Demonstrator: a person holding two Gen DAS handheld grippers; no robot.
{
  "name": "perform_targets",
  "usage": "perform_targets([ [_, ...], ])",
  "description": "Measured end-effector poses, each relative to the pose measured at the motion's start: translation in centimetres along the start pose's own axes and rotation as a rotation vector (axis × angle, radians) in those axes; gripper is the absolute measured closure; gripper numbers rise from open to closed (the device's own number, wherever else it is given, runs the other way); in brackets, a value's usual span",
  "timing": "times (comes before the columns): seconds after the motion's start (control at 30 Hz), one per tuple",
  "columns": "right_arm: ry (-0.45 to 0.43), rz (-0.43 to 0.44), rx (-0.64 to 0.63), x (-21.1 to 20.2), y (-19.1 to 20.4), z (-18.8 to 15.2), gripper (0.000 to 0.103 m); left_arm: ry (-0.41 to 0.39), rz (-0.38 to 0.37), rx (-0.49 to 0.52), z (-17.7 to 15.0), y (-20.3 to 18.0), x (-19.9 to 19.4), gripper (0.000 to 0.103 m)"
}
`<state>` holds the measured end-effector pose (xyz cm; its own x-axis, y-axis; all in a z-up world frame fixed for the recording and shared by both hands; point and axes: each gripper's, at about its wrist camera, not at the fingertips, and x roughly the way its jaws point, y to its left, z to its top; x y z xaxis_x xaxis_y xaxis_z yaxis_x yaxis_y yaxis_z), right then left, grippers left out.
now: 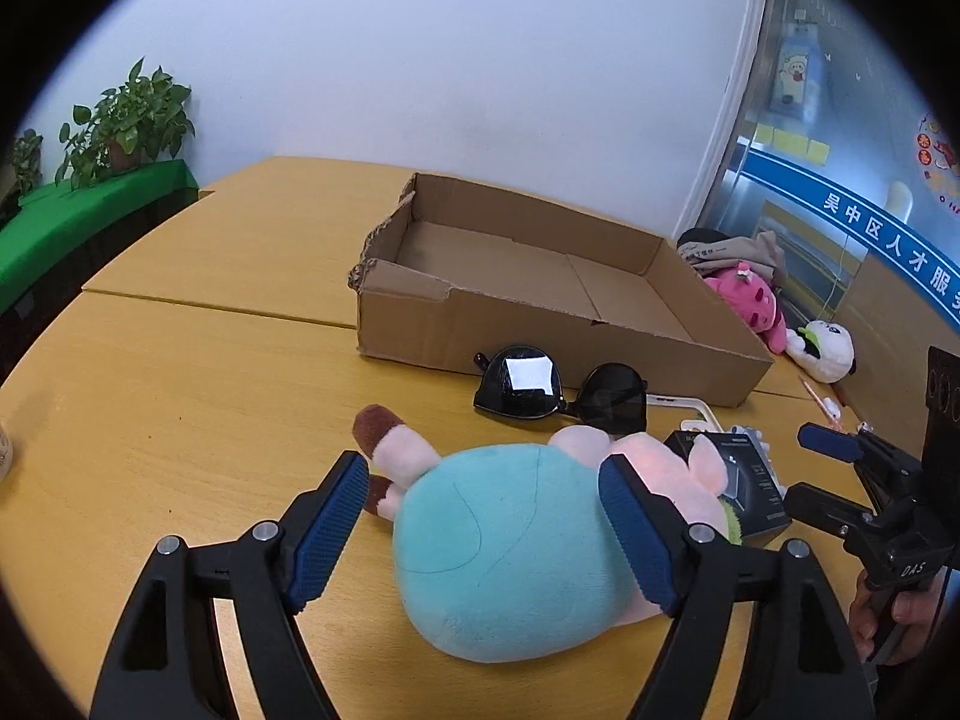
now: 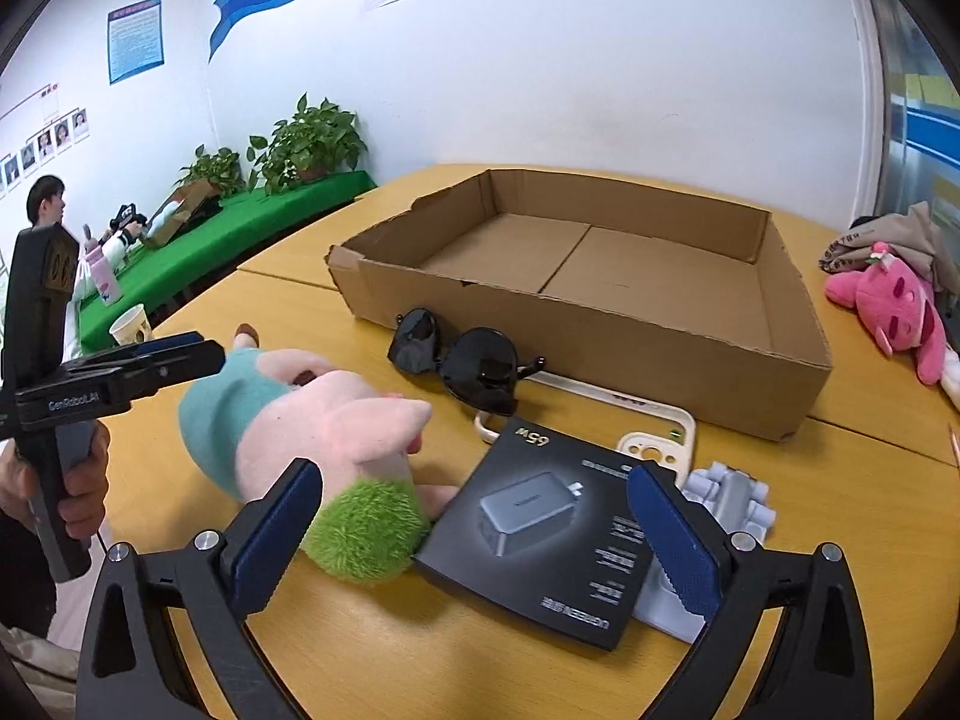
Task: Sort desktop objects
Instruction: 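Close the left gripper on the teal body of the plush pig, then lift the plush pig with the left gripper and carry it over the box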
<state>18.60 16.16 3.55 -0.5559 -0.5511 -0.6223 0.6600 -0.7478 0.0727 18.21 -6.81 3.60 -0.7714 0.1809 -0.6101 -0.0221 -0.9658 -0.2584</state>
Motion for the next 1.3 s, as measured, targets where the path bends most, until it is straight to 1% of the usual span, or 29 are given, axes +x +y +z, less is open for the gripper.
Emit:
perform_targets([
  [0.1, 0.008, 0.026, -0.019, 0.3, 0.8, 0.0, 0.0, 0.081, -0.079, -0.033, -0.1, 0.7, 1.0, 0.024],
  [0.17, 0.01, 0.082, -0.021, 0.5, 1.4, -0.1, 0.0, 0.111, -0.102, -0.063, -0.4, 1.3, 1.6, 0.024],
  [0.27, 0.033, 0.145, -0.026, 1.4, 2.3, -0.1, 0.0, 0.115, -0.148, -0.118, -0.7, 2.3, 1.9, 0.024],
  [0.4, 0.079, 0.179, -0.032, 3.3, 3.8, -0.3, 0.0, 0.139, -0.177, -0.132, -1.0, 2.7, 2.3, 0.022],
  [0.47, 0.103, 0.183, -0.041, 4.5, 4.5, -0.3, 0.001, 0.147, -0.19, -0.139, -1.3, 2.8, 2.5, 0.022],
  [0.53, 0.142, 0.181, -0.046, 6.0, 5.2, -0.7, 0.01, 0.154, -0.199, -0.154, -1.5, 2.9, 2.8, 0.022],
  [0.6, 0.168, 0.21, -0.031, 7.0, 5.7, -1.1, 0.011, 0.161, -0.21, -0.161, -1.7, 3.0, 3.0, 0.023],
  [0.67, 0.157, 0.185, -0.051, 7.0, 6.4, -1.3, 0.011, 0.164, -0.223, -0.173, -1.9, 3.2, 3.0, 0.029],
  [0.7, 0.154, 0.181, -0.056, 6.9, 6.6, -1.3, 0.013, 0.163, -0.227, -0.174, -1.9, 3.2, 2.9, 0.031],
  [0.77, 0.151, 0.186, -0.057, 6.7, 6.7, -1.3, 0.016, 0.165, -0.244, -0.174, -2.0, 3.1, 2.7, 0.039],
  [0.87, 0.15, 0.191, -0.055, 6.5, 6.7, -1.2, 0.019, 0.171, -0.265, -0.185, -1.8, 3.0, 2.3, 0.044],
  [0.93, 0.134, 0.189, -0.048, 5.9, 6.8, -1.0, 0.02, 0.162, -0.27, -0.183, -1.5, 2.7, 1.8, 0.045],
  [1.07, 0.065, 0.178, -0.041, 3.8, 6.9, 0.2, 0.02, 0.099, -0.28, -0.124, 0.2, 1.4, 0.0, 0.046],
  [1.17, 0.014, 0.149, -0.063, 1.9, 6.9, 2.2, 0.021, 0.05, -0.283, -0.06, 3.1, -0.2, -1.4, 0.047],
  [1.3, -0.059, 0.111, -0.074, -0.7, 6.2, 5.9, 0.021, -0.03, -0.286, 0.028, 7.7, -2.6, -3.1, 0.047],
])
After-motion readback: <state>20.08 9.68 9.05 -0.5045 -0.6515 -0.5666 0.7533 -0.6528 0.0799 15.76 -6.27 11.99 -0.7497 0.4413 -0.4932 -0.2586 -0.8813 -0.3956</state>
